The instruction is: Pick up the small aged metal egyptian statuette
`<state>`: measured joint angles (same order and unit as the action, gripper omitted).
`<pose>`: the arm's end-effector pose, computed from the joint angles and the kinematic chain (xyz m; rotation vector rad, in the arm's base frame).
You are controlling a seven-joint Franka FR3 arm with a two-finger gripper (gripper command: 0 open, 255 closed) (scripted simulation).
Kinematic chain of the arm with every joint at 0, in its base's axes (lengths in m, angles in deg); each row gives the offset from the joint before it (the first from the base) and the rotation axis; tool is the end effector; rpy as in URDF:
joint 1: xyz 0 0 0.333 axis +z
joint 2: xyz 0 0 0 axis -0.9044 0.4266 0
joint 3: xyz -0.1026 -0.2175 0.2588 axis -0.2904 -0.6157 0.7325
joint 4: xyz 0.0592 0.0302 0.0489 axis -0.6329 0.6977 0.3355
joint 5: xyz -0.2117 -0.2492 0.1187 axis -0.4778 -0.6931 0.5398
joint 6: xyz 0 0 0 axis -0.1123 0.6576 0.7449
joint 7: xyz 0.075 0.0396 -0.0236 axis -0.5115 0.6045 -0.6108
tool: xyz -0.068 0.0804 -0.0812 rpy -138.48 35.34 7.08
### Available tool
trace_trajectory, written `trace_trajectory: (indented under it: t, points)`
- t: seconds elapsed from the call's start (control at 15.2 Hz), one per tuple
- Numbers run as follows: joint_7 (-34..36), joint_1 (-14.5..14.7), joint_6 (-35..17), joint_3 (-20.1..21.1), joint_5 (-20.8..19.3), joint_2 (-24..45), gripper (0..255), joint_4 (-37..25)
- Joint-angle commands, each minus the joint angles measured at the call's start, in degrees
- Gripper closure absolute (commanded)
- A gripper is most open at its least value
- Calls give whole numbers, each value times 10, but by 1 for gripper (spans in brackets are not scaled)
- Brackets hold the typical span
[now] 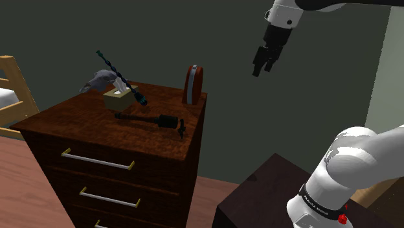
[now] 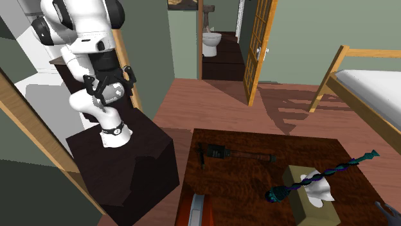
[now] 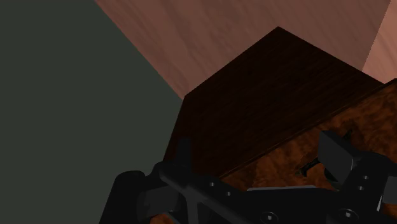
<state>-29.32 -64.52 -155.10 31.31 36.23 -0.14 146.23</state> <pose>0.2587 0.0077 0.6282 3.0658 0.1039 0.2209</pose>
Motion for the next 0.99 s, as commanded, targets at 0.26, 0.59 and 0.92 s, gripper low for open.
trace_trajectory:
  t: [0.26,0.59,0.92]
  points:
    - [44,5,-44,35,10,55,0,6]
    - [100,9,-95,78,15,137,0,-3]
    - [157,11,-140,117,9,232,0,-30]
